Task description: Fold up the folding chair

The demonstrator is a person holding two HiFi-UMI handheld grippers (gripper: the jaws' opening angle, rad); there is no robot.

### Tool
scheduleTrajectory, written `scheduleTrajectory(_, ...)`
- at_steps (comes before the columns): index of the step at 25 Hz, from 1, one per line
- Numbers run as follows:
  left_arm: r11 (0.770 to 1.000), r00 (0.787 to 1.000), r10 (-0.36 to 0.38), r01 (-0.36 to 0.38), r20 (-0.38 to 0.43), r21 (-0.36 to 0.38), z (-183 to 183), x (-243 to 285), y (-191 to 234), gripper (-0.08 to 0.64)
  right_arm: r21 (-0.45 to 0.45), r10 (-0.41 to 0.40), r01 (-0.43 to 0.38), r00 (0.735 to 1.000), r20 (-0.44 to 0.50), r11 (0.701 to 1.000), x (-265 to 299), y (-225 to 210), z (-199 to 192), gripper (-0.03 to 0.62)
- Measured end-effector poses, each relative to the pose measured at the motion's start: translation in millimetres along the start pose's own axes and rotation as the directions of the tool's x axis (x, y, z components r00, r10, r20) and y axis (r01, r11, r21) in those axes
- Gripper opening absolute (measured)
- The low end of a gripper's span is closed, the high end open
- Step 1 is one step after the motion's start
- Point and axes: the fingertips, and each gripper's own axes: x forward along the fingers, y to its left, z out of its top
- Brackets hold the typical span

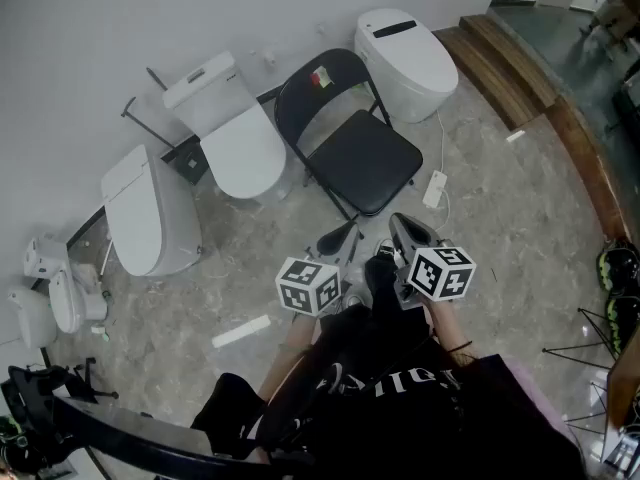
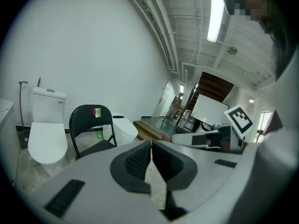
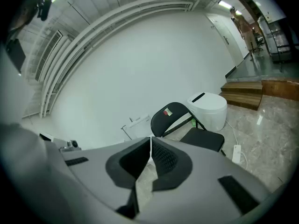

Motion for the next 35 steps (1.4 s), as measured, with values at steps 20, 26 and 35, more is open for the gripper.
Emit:
scheduleTrajectory(20,0.999,0.997,-0.039,0.04,-0.063,0.011,102,192,86,0.014,0.054,0.026,-0.026,1.0,0.009,0.998,165,-116,128,0.018)
scheduleTrajectory(26,0.998,0.996,-0.059,0.057,-0.074,-0.033,124,227,99,0.014,0.099,0.034,-0.032,0.999,-0.019,0.995,203,-139,145,0.018)
scheduleTrajectory(35,0.997,0.988,-0.066,0.073,-0.143,0.04,154,255,171,0.014,0.152,-0.025,0.025,1.0,-0.002,0.988,245,-153,159,0.018)
